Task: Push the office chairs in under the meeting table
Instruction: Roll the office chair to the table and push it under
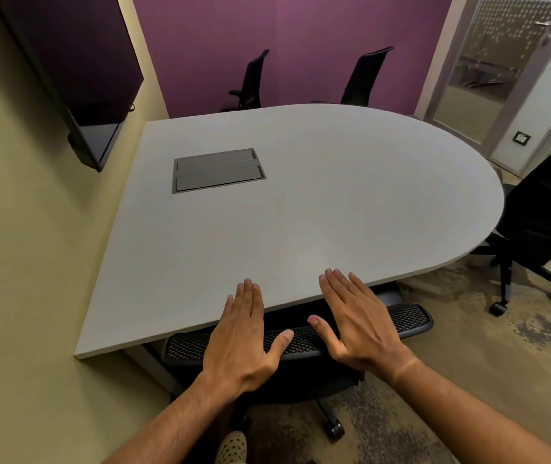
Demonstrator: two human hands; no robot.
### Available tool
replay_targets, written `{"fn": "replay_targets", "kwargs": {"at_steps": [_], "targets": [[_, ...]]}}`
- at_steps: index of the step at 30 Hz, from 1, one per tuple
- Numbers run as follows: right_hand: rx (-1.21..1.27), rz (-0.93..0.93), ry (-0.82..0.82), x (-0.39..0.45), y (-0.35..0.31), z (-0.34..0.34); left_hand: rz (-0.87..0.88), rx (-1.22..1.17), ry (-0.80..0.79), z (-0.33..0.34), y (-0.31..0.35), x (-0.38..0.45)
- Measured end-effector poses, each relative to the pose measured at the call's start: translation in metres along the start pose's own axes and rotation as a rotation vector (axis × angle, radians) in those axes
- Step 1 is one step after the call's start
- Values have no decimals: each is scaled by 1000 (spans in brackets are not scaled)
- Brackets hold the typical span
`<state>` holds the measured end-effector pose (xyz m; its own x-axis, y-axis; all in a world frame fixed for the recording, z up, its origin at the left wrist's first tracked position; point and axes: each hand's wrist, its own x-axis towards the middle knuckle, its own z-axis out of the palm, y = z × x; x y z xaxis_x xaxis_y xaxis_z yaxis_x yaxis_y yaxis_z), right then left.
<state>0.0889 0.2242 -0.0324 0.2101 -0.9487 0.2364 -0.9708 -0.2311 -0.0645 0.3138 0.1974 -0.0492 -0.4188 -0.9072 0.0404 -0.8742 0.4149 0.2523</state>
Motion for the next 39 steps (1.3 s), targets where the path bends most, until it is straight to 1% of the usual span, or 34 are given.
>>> {"fn": "replay_targets", "kwargs": {"at_steps": [7,12,18,24,39], "targets": [[2,3,19,17,-1,4,-8,18,17,-1,-12,14],[2,-17,3,36,-7,11,-36,43,13,-3,-26,21],[-17,46,-15,45,0,22,-74,11,34,1,-21,29],[-19,45,-51,46,4,31,-143,20,34,7,-12,36],[4,40,-32,48,4,33,-128,10,35,8,-17,37]]}}
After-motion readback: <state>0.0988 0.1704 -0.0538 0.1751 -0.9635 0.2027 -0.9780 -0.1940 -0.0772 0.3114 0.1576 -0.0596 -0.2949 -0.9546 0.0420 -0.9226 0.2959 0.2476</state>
